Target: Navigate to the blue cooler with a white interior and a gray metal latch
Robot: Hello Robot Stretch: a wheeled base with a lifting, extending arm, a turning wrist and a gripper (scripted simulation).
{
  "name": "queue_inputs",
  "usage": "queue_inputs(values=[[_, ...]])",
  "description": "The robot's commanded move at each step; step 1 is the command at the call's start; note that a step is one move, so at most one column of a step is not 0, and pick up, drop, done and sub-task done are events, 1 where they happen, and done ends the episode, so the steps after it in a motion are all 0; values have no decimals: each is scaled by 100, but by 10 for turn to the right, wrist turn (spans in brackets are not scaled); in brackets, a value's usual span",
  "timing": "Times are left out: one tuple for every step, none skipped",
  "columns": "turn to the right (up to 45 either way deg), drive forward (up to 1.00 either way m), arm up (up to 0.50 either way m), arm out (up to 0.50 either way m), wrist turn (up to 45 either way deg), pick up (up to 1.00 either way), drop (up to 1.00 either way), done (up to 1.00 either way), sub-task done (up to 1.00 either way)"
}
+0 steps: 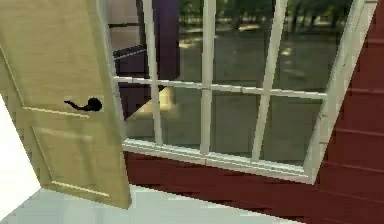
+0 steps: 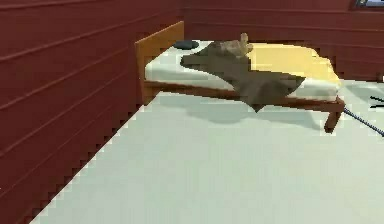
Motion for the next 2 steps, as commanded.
queue_inputs(values=[[-450, 0, 0, 0, 0, 0, 0, 0, 0], [-90, 0, 0, 0, 0, 0, 0, 0, 0]])
